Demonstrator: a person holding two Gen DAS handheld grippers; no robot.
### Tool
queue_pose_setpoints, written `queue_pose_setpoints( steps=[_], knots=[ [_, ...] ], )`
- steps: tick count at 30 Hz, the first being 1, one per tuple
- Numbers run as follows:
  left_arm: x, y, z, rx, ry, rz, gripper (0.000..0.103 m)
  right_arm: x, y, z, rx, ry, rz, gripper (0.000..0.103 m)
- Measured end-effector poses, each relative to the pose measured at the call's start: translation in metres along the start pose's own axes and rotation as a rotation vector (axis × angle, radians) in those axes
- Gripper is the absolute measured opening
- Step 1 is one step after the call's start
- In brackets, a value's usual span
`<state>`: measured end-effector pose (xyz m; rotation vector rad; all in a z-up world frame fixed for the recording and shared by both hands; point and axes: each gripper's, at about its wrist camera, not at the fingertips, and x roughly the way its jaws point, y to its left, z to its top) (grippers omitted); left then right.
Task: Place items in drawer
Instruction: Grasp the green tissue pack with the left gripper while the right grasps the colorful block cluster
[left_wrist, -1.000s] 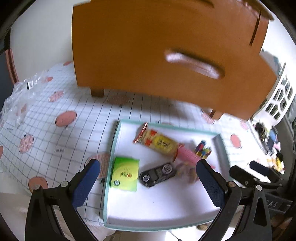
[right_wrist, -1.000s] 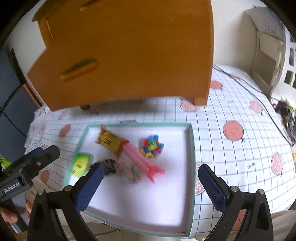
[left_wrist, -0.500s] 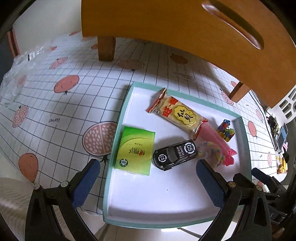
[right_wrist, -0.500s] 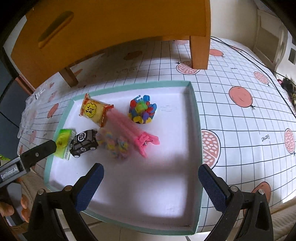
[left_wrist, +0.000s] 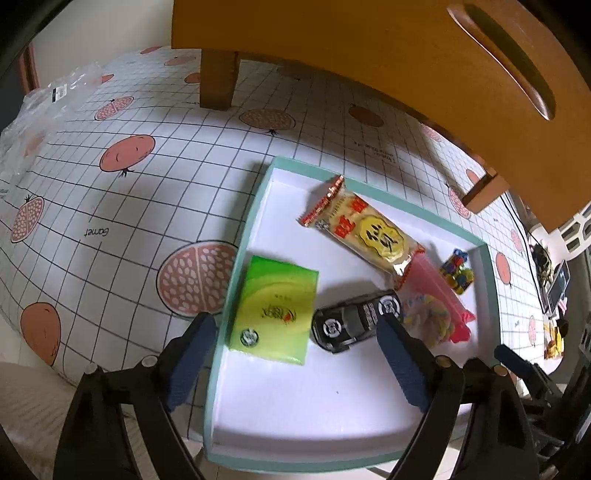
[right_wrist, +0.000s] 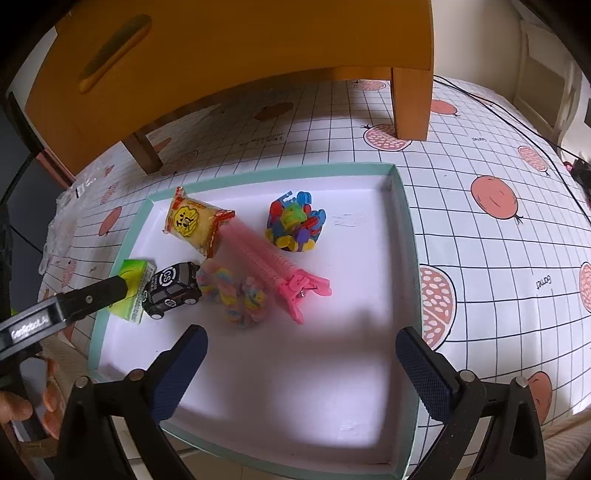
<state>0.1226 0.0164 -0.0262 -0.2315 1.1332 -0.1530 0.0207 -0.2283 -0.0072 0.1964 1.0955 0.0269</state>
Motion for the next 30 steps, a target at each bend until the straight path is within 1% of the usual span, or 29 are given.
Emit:
queue_pose_setpoints(
  steps=[1, 2, 4, 6, 9, 10, 11, 12, 15, 17, 21, 23, 26, 28, 30],
  knots=[
    [0.0, 0.001, 0.002, -0.002, -0.005, -0.001, 0.088, 0.0, 0.001, 0.0, -0.002, -0.001, 0.002, 0.103],
    [0.001, 0.002, 0.004, -0.004, -0.007, -0.006, 0.081, 0.0, 0.001, 0.0, -0.005, -0.002, 0.004, 0.103],
    [0.002, 0.003, 0.007, -0.015, -0.004, -0.008, 0.074, 0.0, 0.003, 0.0, -0.012, -0.001, 0.003, 0.103],
    [0.001, 0.005, 0.009, -0.027, -0.014, -0.032, 0.074, 0.001, 0.003, -0.001, -0.017, 0.002, 0.003, 0.103],
    [0.002, 0.004, 0.009, -0.017, -0.012, -0.022, 0.074, 0.002, 0.004, -0.001, -0.014, 0.006, 0.007, 0.103],
    [0.002, 0.003, 0.009, -0.013, -0.013, -0.022, 0.072, 0.002, 0.004, -0.001, -0.016, 0.006, 0.009, 0.103],
    [0.0, 0.002, 0.009, -0.013, -0.015, -0.034, 0.067, 0.002, 0.004, -0.001, -0.018, 0.005, 0.01, 0.103],
    [-0.002, 0.001, 0.009, -0.012, -0.016, -0.045, 0.065, 0.001, 0.005, -0.001, -0.021, 0.001, 0.01, 0.103],
    [-0.009, -0.005, 0.009, 0.031, -0.039, -0.04, 0.065, -0.001, 0.006, 0.0, -0.032, -0.01, 0.011, 0.103],
    [-0.006, -0.007, 0.008, 0.041, -0.026, -0.046, 0.065, -0.002, 0.007, 0.001, -0.031, -0.017, 0.016, 0.103],
    [0.009, -0.002, 0.004, 0.011, 0.038, -0.06, 0.064, -0.003, 0.009, 0.001, -0.035, -0.02, 0.021, 0.102],
    [0.009, 0.002, 0.005, -0.006, 0.034, -0.056, 0.064, -0.004, 0.008, 0.002, -0.032, -0.023, 0.027, 0.1],
    [0.009, 0.009, 0.005, -0.055, 0.032, -0.087, 0.064, -0.008, 0.005, 0.006, -0.018, -0.039, 0.038, 0.094],
    [0.009, 0.011, 0.006, -0.064, 0.033, -0.099, 0.064, -0.011, 0.001, 0.011, -0.012, -0.053, 0.037, 0.091],
    [0.007, 0.011, 0.007, -0.063, 0.035, -0.111, 0.064, -0.01, -0.001, 0.018, -0.007, -0.056, 0.036, 0.084]
  ],
)
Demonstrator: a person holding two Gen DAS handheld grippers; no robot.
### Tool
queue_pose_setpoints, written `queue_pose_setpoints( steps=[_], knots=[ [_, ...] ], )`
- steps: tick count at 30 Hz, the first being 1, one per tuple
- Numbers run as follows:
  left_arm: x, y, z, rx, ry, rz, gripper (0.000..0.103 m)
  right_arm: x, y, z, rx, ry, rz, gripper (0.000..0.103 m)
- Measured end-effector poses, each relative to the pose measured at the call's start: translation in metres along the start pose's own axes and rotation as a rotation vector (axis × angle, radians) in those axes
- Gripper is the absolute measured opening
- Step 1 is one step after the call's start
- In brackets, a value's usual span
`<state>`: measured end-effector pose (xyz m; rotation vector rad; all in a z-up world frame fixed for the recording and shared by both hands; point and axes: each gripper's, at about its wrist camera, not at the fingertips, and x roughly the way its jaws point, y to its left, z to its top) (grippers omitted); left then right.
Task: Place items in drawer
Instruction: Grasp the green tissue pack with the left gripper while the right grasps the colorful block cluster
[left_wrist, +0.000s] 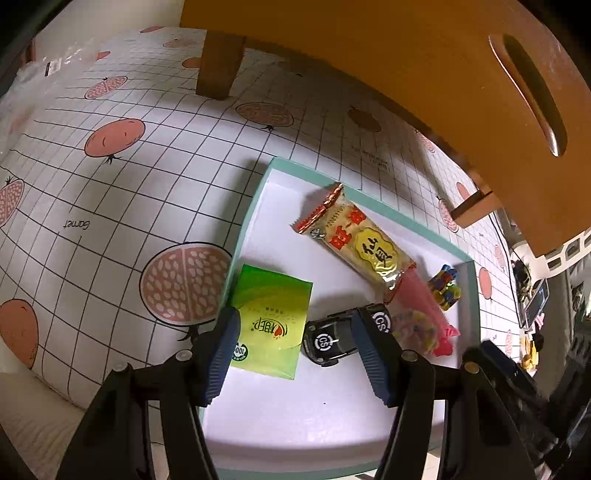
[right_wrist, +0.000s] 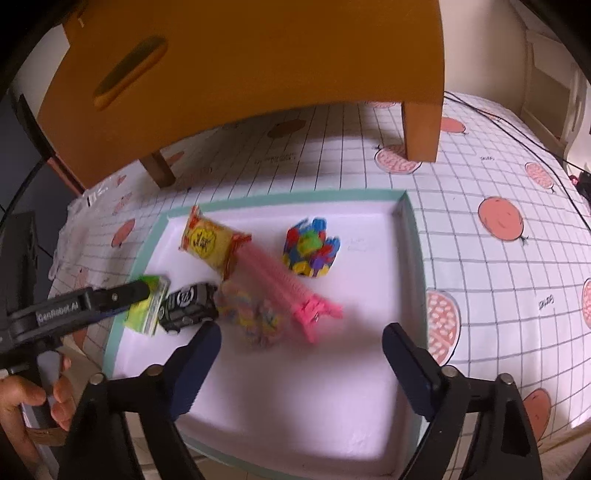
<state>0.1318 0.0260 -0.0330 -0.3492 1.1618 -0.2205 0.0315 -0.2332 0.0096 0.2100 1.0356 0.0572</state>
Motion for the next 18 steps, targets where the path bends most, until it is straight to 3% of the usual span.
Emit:
queue_pose_setpoints(
  steps=[3, 11, 15, 18],
  knots=[
    [0.001, 0.002, 0.001, -0.013, 0.003, -0.002, 0.064, 0.004, -0.003, 0.012, 0.003, 0.001, -0.015, 0.077],
    [0.004, 0.006, 0.003, -0.043, 0.004, -0.002, 0.063, 0.026, 0.003, 0.035, -0.046, 0.034, -0.04, 0.07],
    [0.004, 0.008, 0.004, -0.064, 0.009, -0.016, 0.063, 0.043, 0.002, 0.042, -0.064, 0.06, -0.074, 0.06],
    [0.004, 0.01, 0.005, -0.085, 0.015, -0.035, 0.063, 0.055, -0.002, 0.046, -0.047, 0.084, -0.089, 0.059]
  ],
)
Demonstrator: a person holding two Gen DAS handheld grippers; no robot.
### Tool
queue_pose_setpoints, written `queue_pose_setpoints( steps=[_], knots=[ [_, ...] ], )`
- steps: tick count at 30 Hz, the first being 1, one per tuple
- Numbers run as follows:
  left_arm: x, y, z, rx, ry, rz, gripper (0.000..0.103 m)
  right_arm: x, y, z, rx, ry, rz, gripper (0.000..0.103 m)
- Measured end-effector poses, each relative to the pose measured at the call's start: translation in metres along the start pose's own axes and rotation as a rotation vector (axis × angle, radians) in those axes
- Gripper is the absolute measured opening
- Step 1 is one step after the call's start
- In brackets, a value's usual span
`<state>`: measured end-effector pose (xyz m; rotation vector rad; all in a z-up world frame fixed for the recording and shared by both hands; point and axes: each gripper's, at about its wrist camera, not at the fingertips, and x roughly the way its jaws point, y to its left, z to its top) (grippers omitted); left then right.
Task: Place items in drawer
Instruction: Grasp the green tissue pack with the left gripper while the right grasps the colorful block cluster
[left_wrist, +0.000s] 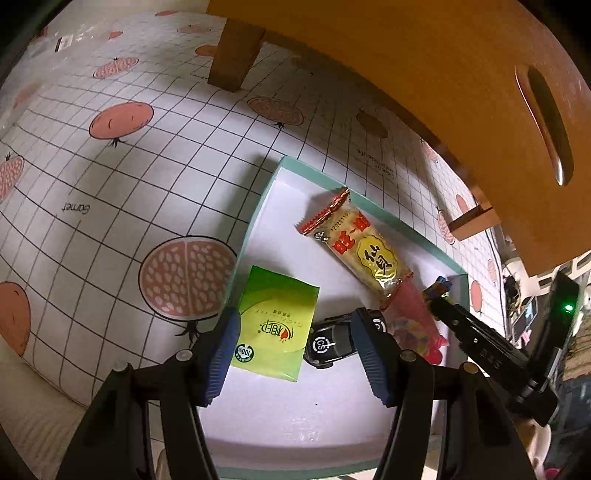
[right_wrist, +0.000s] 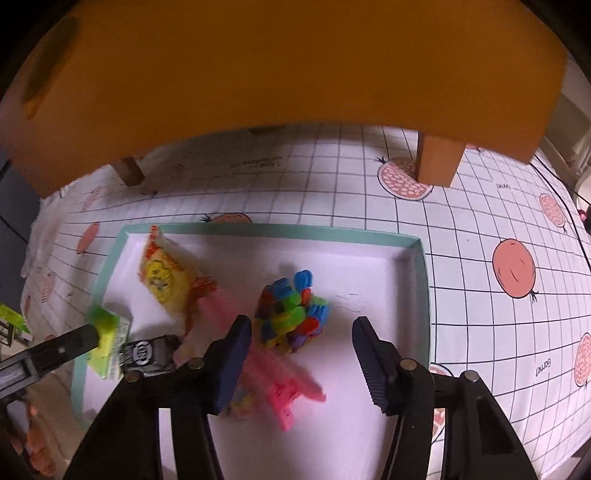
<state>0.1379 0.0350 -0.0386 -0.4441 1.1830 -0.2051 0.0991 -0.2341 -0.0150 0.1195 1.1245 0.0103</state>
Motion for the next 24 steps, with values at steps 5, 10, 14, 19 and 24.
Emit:
queue_pose_setpoints(
  steps=[5, 10, 14, 19, 24],
  knots=[
    [0.0, -0.001, 0.0, 0.002, 0.002, 0.001, 0.063, 0.008, 0.0, 0.005, 0.023, 0.016, 0.013, 0.048],
    [-0.001, 0.001, 0.001, -0.009, 0.003, -0.003, 0.063, 0.008, 0.001, 0.001, 0.023, 0.023, 0.023, 0.039],
    [0.001, -0.002, -0.001, 0.012, 0.012, 0.005, 0.063, 0.003, -0.006, -0.003, 0.064, 0.039, 0.034, 0.039],
    [0.001, 0.0, -0.001, -0.012, 0.021, -0.046, 0.063, -0.005, -0.012, -0.011, 0.103, 0.047, 0.054, 0.039],
    [0.007, -0.003, 0.002, -0.004, 0.024, -0.014, 0.06, -0.012, -0.014, -0.017, 0.116, 0.044, 0.063, 0.039]
  ],
)
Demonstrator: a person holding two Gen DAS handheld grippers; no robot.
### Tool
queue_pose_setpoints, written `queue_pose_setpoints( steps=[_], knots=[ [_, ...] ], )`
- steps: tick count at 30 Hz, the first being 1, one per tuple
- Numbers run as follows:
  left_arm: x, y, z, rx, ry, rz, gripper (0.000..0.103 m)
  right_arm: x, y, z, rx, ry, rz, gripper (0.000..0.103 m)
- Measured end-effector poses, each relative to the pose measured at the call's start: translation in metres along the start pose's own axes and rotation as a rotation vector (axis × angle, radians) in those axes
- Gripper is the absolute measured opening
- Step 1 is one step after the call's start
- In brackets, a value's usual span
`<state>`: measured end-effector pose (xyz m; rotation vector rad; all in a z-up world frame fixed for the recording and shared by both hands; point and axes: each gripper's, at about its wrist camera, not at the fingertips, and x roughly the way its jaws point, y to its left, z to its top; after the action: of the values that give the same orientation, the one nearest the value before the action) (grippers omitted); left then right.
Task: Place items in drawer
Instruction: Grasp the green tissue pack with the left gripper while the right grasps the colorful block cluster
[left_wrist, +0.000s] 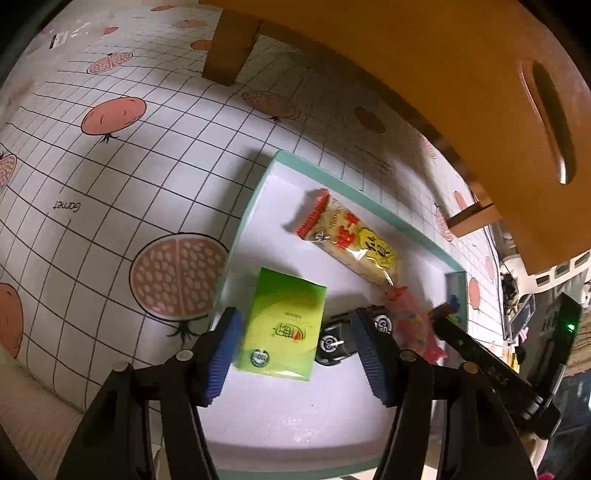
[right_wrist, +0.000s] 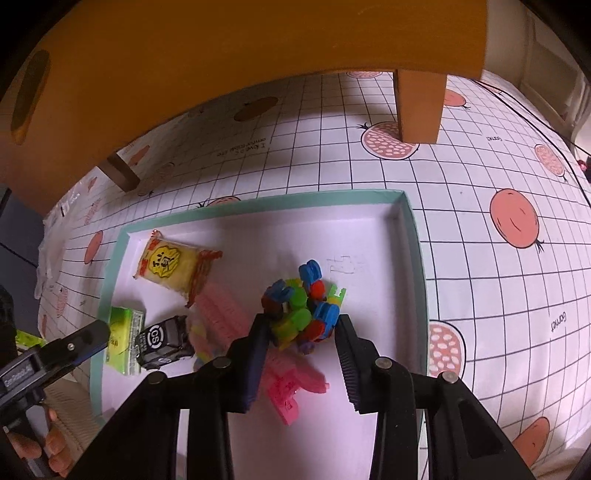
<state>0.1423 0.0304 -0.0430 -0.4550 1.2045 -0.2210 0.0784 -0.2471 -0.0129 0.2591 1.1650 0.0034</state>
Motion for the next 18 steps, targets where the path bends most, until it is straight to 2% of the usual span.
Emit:
queue_pose_setpoints(
  steps=[7, 11, 16, 18],
  knots=[
    [0.012, -0.009, 0.002, 0.056, 0.014, 0.066, 0.06, -0.004, -0.002, -0.006, -0.001, 0.004, 0.003, 0.039],
    [0.018, -0.009, 0.003, 0.054, 0.022, 0.076, 0.059, -0.005, -0.004, -0.007, 0.007, 0.005, 0.005, 0.039],
    [0.024, -0.02, 0.001, 0.126, 0.019, 0.132, 0.059, -0.007, -0.004, -0.009, 0.006, 0.006, -0.001, 0.039],
    [0.025, -0.024, 0.0, 0.142, 0.018, 0.148, 0.055, -0.008, -0.004, -0.01, 0.007, 0.004, -0.006, 0.039]
  ],
)
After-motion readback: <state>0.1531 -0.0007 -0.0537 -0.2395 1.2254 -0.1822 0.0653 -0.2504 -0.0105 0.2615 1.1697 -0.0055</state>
